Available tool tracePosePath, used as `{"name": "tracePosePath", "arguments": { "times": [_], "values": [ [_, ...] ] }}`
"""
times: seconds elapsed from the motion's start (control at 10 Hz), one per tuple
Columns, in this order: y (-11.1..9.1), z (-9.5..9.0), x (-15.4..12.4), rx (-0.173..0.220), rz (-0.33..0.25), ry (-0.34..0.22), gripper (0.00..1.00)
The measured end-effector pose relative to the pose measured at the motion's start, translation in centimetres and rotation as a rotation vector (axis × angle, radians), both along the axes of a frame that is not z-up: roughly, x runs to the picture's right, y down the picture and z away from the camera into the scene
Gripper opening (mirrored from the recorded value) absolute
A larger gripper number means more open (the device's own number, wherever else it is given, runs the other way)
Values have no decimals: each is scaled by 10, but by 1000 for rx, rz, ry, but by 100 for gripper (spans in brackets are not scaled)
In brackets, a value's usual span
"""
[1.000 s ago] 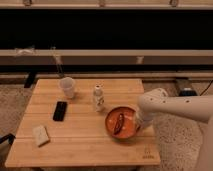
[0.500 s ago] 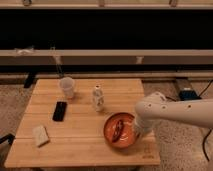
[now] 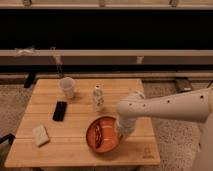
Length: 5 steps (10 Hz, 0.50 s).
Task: Drag the ceramic bowl in a circle
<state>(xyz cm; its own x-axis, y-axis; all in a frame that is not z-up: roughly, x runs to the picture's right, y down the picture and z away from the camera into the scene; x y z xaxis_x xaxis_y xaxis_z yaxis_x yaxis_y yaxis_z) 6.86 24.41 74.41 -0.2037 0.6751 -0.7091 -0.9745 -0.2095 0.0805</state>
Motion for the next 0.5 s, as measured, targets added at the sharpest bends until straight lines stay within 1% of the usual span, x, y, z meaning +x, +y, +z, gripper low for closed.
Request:
{"name": "tracePosePath", "arguments": {
  "times": [0.1,0.2,0.3,0.4,0.5],
  "values": [
    [-4,4,-11,5,-10,-19,0],
    [-9,12,-24,12,-23,-44,0],
    [-16,23,-31,19,-28,-56,0],
    [-22,33,-28,28,-36,-58,0],
    [-28,41,-21,28,-38,-44,0]
  ]
}}
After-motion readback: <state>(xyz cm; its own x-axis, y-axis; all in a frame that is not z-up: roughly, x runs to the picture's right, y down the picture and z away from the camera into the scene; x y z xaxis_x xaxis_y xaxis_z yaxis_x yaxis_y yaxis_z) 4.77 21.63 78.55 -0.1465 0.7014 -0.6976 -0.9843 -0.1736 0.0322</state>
